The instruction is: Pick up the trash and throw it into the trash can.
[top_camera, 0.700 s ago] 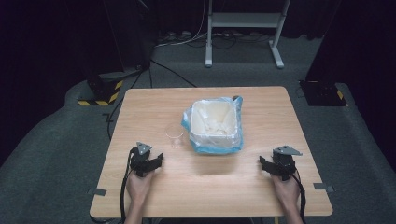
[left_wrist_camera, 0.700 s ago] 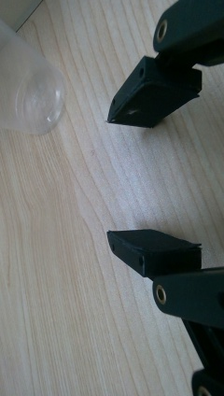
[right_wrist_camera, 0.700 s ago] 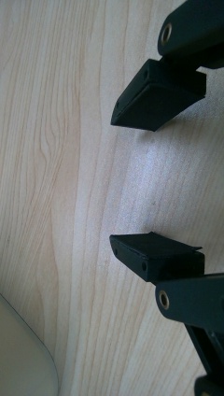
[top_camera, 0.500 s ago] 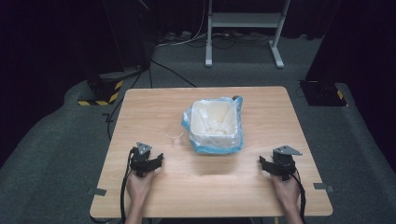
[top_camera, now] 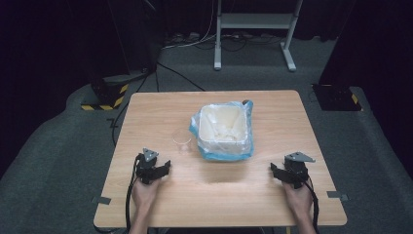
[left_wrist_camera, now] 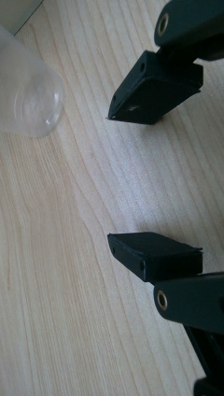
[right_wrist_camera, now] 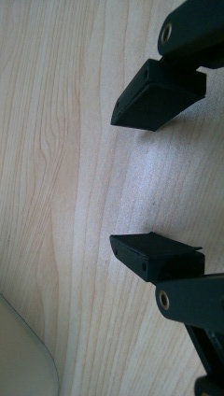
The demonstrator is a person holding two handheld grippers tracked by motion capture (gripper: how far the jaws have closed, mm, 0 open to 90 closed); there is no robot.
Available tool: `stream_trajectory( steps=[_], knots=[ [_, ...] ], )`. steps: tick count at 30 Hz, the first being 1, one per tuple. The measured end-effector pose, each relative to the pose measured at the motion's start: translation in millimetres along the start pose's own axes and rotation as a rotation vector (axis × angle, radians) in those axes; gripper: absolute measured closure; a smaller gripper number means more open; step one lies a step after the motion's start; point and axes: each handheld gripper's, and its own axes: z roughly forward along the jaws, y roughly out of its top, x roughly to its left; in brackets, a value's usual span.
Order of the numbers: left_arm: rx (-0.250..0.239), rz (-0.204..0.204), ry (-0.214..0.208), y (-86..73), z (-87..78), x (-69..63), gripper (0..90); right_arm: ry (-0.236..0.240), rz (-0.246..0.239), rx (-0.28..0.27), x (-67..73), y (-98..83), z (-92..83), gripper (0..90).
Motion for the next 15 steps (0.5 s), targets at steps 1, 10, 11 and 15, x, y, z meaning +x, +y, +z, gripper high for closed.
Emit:
stream_trajectory(
  steps=[1, 10, 11, 15],
  knots=[
    [0.0, 0.0, 0.0, 0.0, 0.0, 0.0, 34.6, 0.0, 0.0, 0.0, 0.0, 0.0, 0.0, 36.0],
    [-0.002, 0.005, 0.004, 0.2, -0.9, 0.0, 36.1, 0.0, -0.002, 0.0, -0.1, 0.2, 0.1, 36.0],
    [-0.021, 0.007, 0.002, 1.3, -3.5, -0.3, 37.4, 0.0, -0.002, 0.0, -0.1, 0.2, 0.1, 36.0],
    [-0.066, 0.0, -0.021, 10.5, -16.3, -4.3, 37.7, -0.001, -0.002, 0.001, -0.1, 0.2, 0.1, 36.0]
  ],
)
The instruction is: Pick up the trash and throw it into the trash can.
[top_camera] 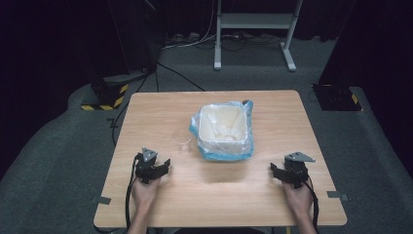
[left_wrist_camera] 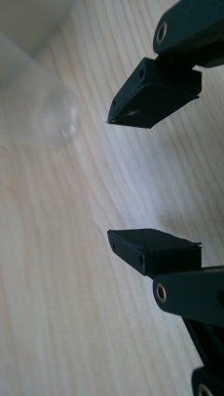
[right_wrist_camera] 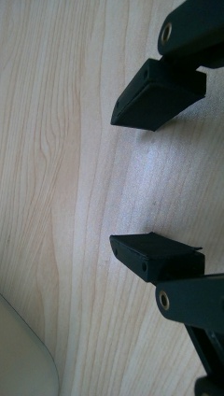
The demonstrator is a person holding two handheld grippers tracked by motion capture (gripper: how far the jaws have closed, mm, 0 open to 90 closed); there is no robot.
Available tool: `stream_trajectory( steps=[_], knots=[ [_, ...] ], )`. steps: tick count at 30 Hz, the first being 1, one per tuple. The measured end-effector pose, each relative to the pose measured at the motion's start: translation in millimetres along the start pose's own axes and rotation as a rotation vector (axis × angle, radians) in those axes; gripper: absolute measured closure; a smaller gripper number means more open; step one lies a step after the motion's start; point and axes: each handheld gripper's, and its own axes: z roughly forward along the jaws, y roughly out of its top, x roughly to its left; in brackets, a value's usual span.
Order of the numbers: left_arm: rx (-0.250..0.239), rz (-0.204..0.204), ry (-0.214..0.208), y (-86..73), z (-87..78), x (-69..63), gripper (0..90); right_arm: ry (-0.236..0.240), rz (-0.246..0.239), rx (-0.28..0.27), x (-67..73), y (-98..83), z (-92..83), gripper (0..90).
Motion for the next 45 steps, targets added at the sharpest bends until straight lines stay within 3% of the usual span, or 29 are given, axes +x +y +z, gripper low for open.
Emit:
stream_trajectory(
  steps=[1, 8, 14, 19, 35, 45],
  knots=[
    [-0.036, -0.008, -0.014, 6.9, -6.5, -1.1, 39.5, 0.0, 0.001, 0.0, 0.0, 0.0, 0.0, 36.0],
    [-0.086, -0.035, -0.077, 28.7, -15.9, -2.0, 39.0, 0.001, -0.002, 0.0, -0.1, 0.0, 0.0, 36.1],
    [-0.09, -0.055, -0.12, 38.4, -17.1, -5.6, 38.3, 0.001, -0.002, 0.0, -0.1, 0.0, 0.0, 36.0],
    [-0.112, -0.11, -0.163, 41.1, -16.7, -1.9, 38.2, 0.003, -0.002, -0.001, 0.0, -0.1, 0.0, 35.9],
    [-0.104, -0.099, -0.187, 64.7, -18.1, -2.8, 40.8, 0.004, -0.004, -0.001, 0.0, -0.2, -0.2, 35.9],
    [-0.116, -0.12, -0.201, 82.3, -16.4, -0.3, 42.3, 0.004, -0.005, -0.001, 0.0, -0.2, -0.2, 35.9]
  ],
)
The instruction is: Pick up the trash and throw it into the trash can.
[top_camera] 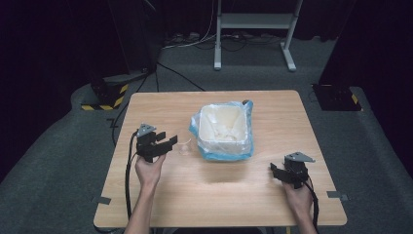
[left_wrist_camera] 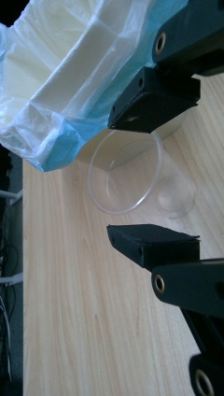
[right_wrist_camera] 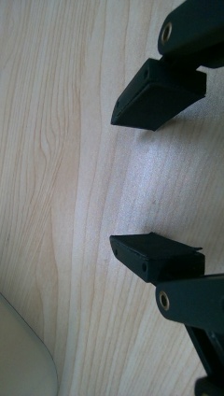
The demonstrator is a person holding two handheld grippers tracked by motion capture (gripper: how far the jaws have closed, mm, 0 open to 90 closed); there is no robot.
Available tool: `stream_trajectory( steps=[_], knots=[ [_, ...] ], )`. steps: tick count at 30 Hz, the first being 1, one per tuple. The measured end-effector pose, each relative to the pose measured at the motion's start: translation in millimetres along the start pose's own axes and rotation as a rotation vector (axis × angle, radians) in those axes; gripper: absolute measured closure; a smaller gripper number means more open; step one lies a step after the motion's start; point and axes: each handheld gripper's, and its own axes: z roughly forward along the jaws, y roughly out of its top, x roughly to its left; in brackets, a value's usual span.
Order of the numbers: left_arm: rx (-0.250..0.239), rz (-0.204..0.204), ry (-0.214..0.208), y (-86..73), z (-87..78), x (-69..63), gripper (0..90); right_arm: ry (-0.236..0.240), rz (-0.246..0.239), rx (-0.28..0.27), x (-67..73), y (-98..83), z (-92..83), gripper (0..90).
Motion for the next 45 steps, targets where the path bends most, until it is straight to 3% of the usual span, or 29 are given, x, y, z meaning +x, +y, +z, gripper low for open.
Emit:
stream_trajectory(
  steps=[8, 12, 15, 22, 36, 45],
  knots=[
    [0.013, -0.002, 0.009, 10.8, 8.4, 2.1, 44.0, 0.0, 0.0, 0.0, 0.0, 0.0, 0.0, 35.9],
    [0.037, 0.013, 0.03, 14.6, 16.4, 2.4, 45.0, 0.0, 0.0, 0.0, 0.0, 0.0, 0.0, 35.9],
    [0.071, 0.002, 0.051, 14.2, 25.7, 8.1, 47.2, 0.0, 0.0, 0.001, 0.0, 0.0, -0.1, 35.9],
    [0.102, -0.003, 0.068, 16.1, 38.5, 12.2, 54.5, 0.0, 0.0, 0.0, 0.0, 0.0, 0.0, 35.9],
    [0.164, 0.025, 0.053, 14.2, 52.7, 11.9, 79.5, 0.0, 0.0, 0.001, 0.0, 0.0, -0.1, 35.9],
    [0.159, 0.034, 0.029, 14.8, 50.1, 10.2, 83.8, 0.0, 0.0, 0.001, 0.1, 0.0, -0.1, 35.9]
  ],
)
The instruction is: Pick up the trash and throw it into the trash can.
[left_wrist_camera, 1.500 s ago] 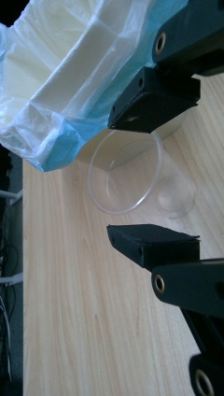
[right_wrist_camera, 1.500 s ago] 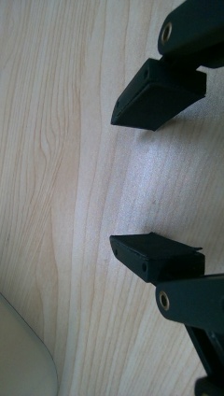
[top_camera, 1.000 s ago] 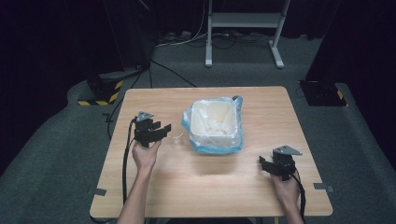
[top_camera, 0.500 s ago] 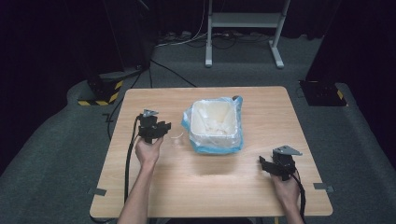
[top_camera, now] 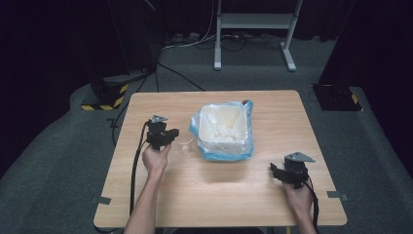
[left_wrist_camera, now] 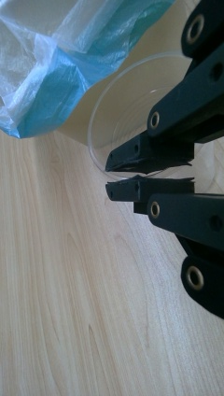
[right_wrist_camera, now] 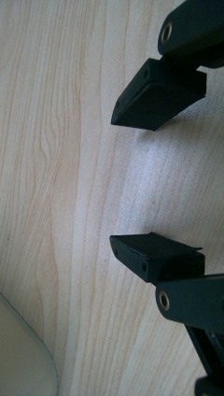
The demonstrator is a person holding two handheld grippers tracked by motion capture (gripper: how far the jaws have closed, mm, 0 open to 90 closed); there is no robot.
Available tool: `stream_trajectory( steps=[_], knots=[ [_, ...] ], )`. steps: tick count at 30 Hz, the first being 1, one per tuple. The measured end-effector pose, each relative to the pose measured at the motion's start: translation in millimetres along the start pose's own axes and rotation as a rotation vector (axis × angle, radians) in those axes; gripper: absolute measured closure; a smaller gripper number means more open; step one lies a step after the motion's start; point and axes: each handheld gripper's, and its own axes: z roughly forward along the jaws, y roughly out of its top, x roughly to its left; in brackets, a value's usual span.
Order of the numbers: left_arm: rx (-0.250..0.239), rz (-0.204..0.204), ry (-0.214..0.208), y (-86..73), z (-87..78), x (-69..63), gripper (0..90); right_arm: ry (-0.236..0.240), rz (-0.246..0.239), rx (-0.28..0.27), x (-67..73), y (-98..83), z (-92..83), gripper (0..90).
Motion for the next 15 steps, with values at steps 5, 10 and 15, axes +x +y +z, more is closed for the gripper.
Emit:
stream_trajectory(
  steps=[5, 10, 15],
  knots=[
    [-0.013, 0.002, -0.005, 0.4, -7.3, -1.2, 84.2, 0.0, 0.0, 0.0, 0.0, 0.0, 0.0, 35.9],
    [-0.024, 0.008, -0.014, 1.2, -17.9, -1.6, 84.4, 0.0, 0.0, 0.0, 0.0, 0.0, 0.0, 35.9],
    [-0.04, -0.003, -0.027, 2.1, -25.7, -0.9, 84.5, 0.0, 0.0, 0.0, 0.0, 0.0, 0.0, 35.9]
  ],
)
